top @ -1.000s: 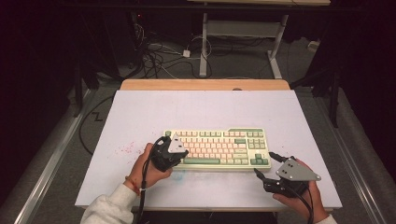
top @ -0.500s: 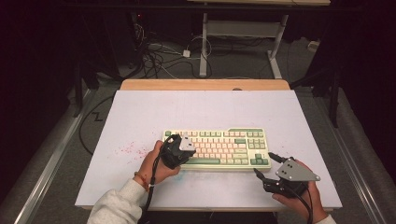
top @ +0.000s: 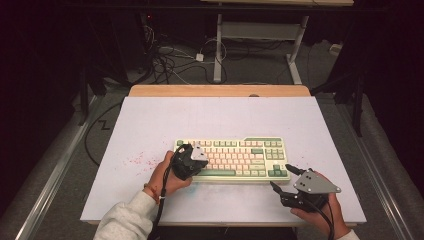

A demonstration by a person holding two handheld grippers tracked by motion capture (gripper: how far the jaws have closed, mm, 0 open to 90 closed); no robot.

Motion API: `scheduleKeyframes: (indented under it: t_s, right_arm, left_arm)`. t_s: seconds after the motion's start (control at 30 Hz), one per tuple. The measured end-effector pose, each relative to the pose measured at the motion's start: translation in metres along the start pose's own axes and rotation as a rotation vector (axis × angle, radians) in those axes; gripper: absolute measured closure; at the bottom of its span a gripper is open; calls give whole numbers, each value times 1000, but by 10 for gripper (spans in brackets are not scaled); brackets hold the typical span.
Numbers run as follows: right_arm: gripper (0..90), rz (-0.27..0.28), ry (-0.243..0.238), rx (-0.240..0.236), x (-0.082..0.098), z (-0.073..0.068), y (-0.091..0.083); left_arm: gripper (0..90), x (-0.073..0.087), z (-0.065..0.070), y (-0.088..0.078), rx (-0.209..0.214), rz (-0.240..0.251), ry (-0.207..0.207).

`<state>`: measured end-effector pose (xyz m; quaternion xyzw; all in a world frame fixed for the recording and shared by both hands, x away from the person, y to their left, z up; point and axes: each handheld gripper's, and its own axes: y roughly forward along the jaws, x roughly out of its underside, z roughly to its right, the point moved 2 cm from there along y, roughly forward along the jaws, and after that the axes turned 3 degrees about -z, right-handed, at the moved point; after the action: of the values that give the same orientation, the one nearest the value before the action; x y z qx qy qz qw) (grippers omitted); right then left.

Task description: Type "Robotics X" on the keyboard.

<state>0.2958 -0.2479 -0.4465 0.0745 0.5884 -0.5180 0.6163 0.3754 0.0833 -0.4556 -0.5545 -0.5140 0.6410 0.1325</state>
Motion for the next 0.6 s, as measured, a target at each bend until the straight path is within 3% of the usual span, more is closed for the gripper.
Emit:
scheduleKeyframes:
  t_s: [0.6]
  right_arm:
    - [305,7,-1,21,0,2,-1]
  left_arm:
    - [870,12,-17,-15,-38,27,-50]
